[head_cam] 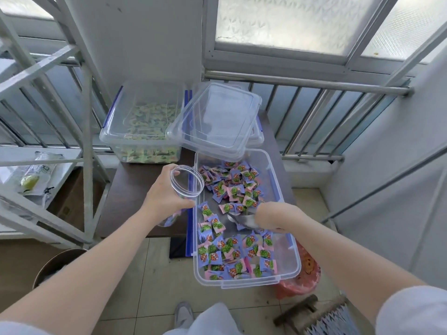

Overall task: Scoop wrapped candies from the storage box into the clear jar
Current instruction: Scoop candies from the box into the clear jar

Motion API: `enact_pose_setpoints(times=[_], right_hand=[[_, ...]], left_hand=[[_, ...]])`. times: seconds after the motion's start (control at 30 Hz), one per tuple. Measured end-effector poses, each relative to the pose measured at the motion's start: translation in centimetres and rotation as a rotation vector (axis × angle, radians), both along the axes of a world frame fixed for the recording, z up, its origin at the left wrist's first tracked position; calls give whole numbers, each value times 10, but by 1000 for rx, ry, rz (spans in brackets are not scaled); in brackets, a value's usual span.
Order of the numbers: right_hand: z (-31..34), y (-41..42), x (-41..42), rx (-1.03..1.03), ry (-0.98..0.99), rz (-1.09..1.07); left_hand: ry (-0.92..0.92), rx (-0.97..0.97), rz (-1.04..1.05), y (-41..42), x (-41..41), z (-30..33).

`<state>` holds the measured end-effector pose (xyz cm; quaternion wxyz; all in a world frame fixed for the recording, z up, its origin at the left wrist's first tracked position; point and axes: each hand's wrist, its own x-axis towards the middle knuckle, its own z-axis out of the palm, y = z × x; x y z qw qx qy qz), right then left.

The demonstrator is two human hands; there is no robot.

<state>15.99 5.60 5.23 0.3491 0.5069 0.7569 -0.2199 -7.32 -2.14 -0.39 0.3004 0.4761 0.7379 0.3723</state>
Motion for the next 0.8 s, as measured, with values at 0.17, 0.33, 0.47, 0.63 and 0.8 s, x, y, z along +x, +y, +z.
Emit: enact_pose_setpoints(times=[0.17, 0.33, 0.47, 0.63, 0.8], right_hand=[[-20, 9, -9, 31, 25, -95], [-49, 35, -21, 114, 201, -232], [-67, 48, -31, 158, 282, -349], [-89, 55, -35, 224, 278, -311], [-114, 55, -28, 300, 265, -223]], left_hand=[[-1, -9, 17, 2, -2, -3], [-12, -17, 16, 2, -3, -3], [-25, -17, 21, 5, -3, -4], [-34, -24, 12, 5, -6, -4], [-31, -21, 9, 6, -5, -3]])
